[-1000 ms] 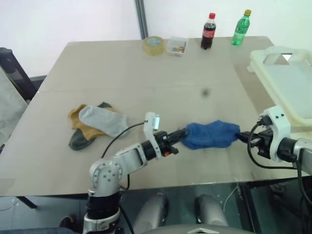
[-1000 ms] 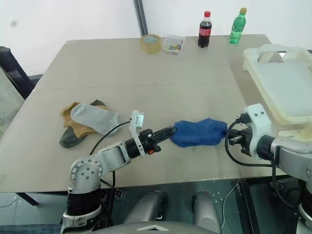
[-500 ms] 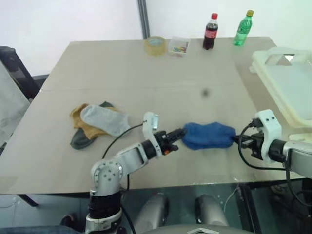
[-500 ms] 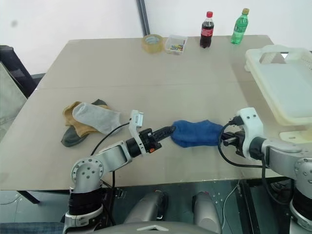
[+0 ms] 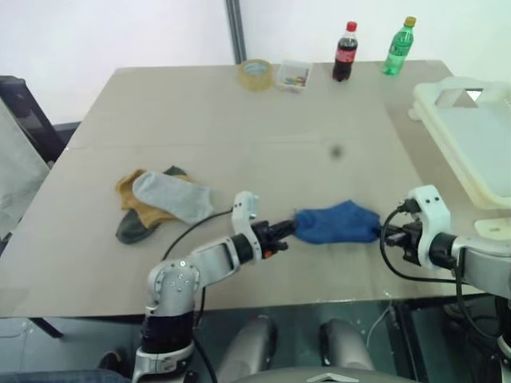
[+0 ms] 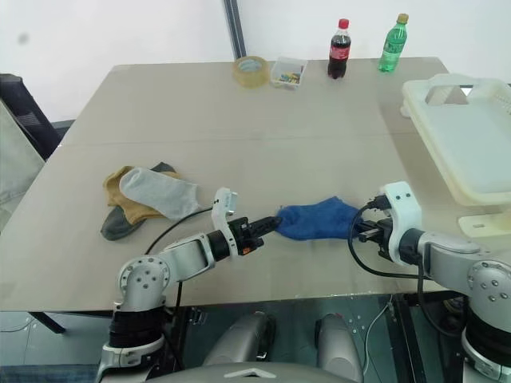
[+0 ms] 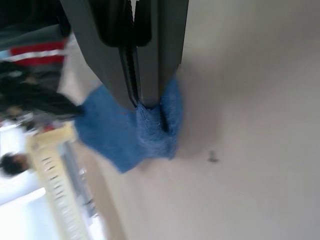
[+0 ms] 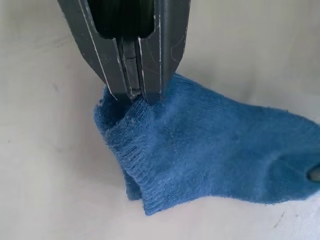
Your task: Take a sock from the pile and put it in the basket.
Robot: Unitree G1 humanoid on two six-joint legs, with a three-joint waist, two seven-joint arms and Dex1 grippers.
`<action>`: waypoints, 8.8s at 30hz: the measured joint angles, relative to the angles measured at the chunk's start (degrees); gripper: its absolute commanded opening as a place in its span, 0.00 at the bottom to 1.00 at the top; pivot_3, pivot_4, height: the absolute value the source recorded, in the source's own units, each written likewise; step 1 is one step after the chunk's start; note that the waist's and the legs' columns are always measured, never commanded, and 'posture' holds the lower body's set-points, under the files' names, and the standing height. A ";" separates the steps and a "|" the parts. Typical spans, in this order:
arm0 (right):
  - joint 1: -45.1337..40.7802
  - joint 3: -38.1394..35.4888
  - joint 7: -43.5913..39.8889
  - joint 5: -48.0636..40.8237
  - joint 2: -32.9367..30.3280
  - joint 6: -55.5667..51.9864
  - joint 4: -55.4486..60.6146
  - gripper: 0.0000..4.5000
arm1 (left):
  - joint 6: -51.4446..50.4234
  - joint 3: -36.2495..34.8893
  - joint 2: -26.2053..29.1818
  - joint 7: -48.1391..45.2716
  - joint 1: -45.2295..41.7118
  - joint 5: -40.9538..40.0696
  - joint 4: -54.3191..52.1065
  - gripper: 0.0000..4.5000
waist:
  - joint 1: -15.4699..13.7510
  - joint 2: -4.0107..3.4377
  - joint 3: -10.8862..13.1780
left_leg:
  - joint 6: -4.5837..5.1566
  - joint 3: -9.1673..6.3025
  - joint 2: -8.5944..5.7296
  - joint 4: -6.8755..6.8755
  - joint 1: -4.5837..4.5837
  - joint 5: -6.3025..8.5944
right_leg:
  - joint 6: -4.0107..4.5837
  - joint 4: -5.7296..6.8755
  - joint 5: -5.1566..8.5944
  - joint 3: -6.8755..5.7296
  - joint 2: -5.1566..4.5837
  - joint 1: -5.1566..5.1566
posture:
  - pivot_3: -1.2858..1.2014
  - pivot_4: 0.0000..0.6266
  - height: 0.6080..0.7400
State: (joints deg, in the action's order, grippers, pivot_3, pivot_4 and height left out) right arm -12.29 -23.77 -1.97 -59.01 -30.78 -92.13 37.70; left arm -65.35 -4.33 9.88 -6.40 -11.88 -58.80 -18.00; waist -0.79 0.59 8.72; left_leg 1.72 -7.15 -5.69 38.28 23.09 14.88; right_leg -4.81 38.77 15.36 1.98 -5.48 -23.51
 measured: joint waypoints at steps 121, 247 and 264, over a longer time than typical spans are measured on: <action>-7.26 2.45 -30.51 20.71 -2.40 2.20 6.52 0.99 | -8.66 -5.82 -13.78 -11.43 -18.74 -11.07 34.01 0.83 | -0.40 0.39 0.06 | -0.03 -0.43 0.03 -0.70 -0.18 0.01 | -0.02 -0.94 0.00 -0.41 -0.03 0.37 | 0.52 0.24 1.00; 22.77 1.43 -52.98 20.81 -16.27 63.62 -16.88 0.99 | 37.96 0.46 17.34 -30.53 19.40 29.17 -12.25 0.83 | 1.24 -0.08 -0.04 | 0.25 0.61 0.82 -0.74 -0.66 0.16 | 0.22 -0.86 -0.36 0.53 0.60 0.33 | 0.52 0.24 1.00; 30.73 -2.23 -60.26 22.51 -19.35 65.25 -19.78 0.99 | 37.05 -4.91 18.37 -25.78 36.08 27.31 -22.83 0.83 | -0.42 -0.06 -0.02 | 0.25 0.58 0.84 -0.75 -0.64 0.18 | 0.23 -1.03 -0.34 0.43 0.45 0.43 | 0.52 0.24 1.00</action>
